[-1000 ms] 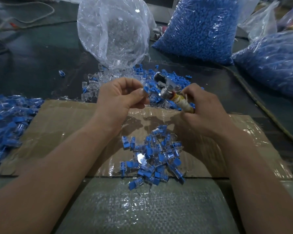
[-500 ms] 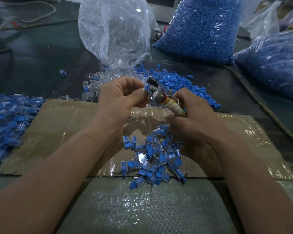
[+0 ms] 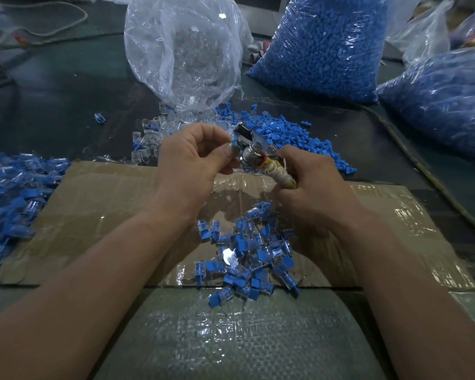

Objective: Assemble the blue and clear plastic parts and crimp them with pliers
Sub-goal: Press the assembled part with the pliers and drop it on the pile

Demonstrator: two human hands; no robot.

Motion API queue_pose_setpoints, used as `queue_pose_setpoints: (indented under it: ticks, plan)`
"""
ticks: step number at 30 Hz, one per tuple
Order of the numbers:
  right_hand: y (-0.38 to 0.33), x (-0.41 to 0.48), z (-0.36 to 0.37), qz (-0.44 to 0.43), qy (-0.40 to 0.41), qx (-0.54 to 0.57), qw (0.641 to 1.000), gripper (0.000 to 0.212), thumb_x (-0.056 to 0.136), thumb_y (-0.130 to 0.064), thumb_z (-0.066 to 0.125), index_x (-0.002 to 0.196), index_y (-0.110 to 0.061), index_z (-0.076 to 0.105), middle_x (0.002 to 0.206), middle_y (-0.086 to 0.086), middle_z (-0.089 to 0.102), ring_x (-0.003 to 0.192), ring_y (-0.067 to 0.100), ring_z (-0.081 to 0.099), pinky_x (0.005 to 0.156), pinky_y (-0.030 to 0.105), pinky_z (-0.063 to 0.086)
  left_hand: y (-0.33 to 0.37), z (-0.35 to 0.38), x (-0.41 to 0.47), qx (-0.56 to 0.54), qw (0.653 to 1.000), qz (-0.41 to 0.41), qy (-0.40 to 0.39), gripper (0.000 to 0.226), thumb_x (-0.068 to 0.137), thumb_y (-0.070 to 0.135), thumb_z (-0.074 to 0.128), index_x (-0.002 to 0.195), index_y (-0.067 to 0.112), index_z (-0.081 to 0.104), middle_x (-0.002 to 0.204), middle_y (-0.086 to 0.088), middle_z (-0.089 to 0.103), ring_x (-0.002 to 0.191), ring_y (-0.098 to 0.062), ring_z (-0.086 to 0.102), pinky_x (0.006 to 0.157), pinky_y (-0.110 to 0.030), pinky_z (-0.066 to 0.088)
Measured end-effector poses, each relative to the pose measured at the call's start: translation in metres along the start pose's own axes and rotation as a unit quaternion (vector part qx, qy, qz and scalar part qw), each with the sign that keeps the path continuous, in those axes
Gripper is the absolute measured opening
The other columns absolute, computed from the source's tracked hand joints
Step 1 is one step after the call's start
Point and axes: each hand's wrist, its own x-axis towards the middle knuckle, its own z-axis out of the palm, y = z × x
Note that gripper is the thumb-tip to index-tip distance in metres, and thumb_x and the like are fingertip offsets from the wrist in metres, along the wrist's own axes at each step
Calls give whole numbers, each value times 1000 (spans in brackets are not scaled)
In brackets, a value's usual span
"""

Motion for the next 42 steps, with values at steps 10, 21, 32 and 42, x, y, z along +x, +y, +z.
queue_pose_setpoints:
  ticks: [10,21,32,42]
  plan:
    - [-1,1,3,8,8,13,1000,30,68,-11,66,71,-29,43,67,-13,46,65,3,43,55,23,30,-2,-1,0,12,1000,11,6,24,82,-6,61,76,17,59,71,1,64,60,-6,64,60,-17,53]
    - [0,3,7,0,18,-22,1000,26,72,-12,65,76,-26,43,68,-12,45,65,4,43,57,23,34,0,-2,0,17,1000,3,13,23,82,-5,60,75,17,58,69,3,63,57,-2,61,59,-16,52]
    - [23,3,-6,50,79,0,996,22,71,-9,68,85,-20,54,69,-12,48,63,2,43,54,7,31,2,-14,8,0,990,-108,-90,11,67,8,70,74,10,63,60,-1,67,44,-7,56,41,-15,42]
    - [43,3,-22,107,-13,-41,993,52,59,-49,79,95,-21,55,81,-14,51,73,2,47,60,16,36,7,-19,7,66,923,-170,-338,18,56,27,74,69,15,72,63,-1,67,50,-14,47,45,-21,36]
